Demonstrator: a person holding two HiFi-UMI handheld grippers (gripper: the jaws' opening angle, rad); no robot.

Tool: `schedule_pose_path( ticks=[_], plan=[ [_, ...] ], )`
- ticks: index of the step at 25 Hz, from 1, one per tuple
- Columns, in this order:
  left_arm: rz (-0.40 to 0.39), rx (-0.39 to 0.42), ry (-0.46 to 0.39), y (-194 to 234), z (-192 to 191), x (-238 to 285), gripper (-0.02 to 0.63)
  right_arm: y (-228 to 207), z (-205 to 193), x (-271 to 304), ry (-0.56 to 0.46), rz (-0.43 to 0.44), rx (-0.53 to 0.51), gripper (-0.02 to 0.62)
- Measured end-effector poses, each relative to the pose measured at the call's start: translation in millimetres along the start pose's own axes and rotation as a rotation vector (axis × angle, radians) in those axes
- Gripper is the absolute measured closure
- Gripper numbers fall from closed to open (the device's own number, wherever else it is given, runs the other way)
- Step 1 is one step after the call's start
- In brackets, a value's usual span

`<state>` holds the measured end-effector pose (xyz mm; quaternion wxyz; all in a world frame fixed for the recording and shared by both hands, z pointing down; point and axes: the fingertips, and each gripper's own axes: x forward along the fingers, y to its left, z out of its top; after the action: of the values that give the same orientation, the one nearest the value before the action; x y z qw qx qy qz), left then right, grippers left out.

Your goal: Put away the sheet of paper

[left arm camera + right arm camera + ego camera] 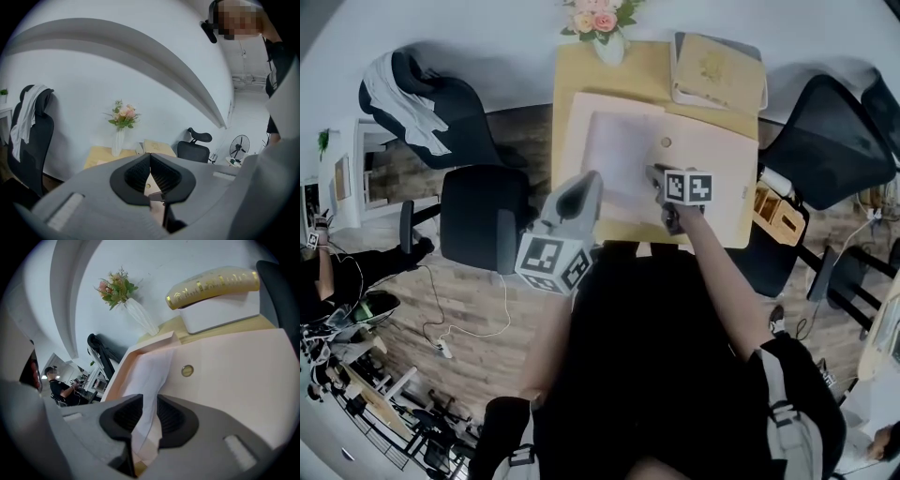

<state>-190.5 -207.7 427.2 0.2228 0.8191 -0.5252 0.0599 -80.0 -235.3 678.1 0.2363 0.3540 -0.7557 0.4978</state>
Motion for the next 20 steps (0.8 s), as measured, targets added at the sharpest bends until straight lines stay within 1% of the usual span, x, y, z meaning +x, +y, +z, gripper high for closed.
schedule_pose_path(
  ticks=[6,10,17,20],
  plan=[
    [0.013,-0.009,-0.013,-46,-9,3,0.597,-8,1,-42,-0.013,0.054,-0.066,0.495],
    [0.025,-0.015,-0.011,-75,-19,9,0.597,-19,0,-70,-0.027,0.084,-0.086,0.494],
    [0.062,-0.058,0.015,-113,-56,13,0.597,-38,-9,-105,-0.053,0.129,-0.116,0.495],
    [0.055,-0.069,0.034,-127,-69,10,0.597,-37,-11,-121,-0.079,0.145,-0.129,0.495]
  ],
)
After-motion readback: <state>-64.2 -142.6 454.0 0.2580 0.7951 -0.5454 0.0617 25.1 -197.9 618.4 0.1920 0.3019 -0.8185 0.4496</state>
